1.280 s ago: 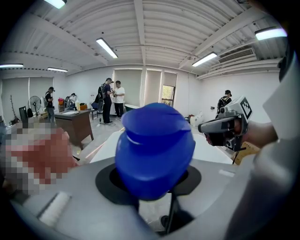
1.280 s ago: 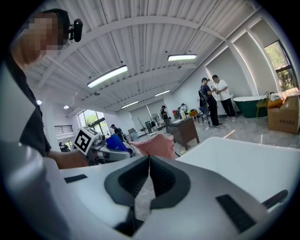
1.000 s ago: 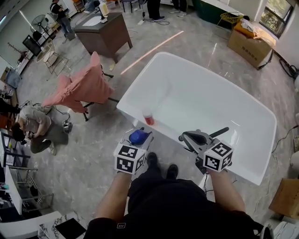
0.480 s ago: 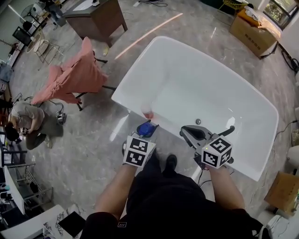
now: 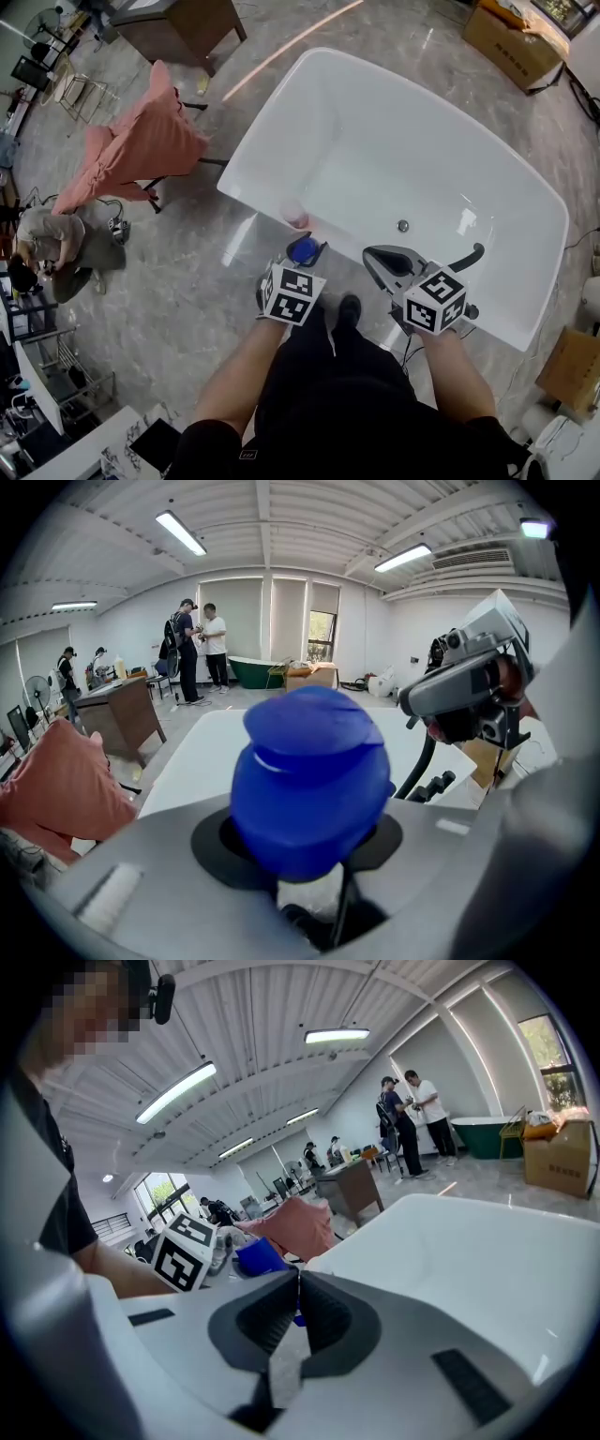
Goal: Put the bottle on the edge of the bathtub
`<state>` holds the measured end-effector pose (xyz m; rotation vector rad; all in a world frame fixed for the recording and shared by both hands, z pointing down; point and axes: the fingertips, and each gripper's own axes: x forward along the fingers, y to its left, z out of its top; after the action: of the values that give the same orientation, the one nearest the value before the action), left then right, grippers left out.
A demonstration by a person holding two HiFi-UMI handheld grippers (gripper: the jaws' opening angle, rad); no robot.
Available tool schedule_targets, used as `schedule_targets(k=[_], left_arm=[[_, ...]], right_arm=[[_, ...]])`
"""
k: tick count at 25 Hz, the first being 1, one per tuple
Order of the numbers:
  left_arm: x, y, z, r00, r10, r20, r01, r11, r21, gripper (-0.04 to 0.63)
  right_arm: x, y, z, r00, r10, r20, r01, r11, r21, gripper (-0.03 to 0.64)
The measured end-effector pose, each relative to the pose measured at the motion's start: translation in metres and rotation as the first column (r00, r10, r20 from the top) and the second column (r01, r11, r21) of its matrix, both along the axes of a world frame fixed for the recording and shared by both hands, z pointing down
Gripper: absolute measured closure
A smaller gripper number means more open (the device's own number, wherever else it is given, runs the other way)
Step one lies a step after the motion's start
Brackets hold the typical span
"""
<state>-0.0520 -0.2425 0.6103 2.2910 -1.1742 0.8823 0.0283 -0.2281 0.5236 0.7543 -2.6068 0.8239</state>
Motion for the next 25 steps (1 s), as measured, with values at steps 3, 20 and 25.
schedule_targets(k=[3, 20, 25], left_arm=[[0.003, -0.003, 0.02, 1.0, -0.003, -0.004, 0.002, 1.0, -0.021, 0.442], [0.002, -0.037, 0.11, 0.999, -0.028, 0.043, 0.03, 0.998, -0.054, 0.44], [0.011, -0.043, 0.134, 0.998, -0.006, 0.066, 0.009, 0.999, -0.038, 0.44]], right_arm=[[-0.005, 0.002, 0.007, 1.0, -0.009, -0.01, 0.009, 1.0, -0.009, 0.604], [-0.003, 0.005, 0.036, 0.998, 0.027, -0.06, -0.03, 0.999, -0.046, 0.604], [0.001, 0.001, 0.043, 0.997, 0.03, -0.075, -0.034, 0.998, -0.051, 0.604]])
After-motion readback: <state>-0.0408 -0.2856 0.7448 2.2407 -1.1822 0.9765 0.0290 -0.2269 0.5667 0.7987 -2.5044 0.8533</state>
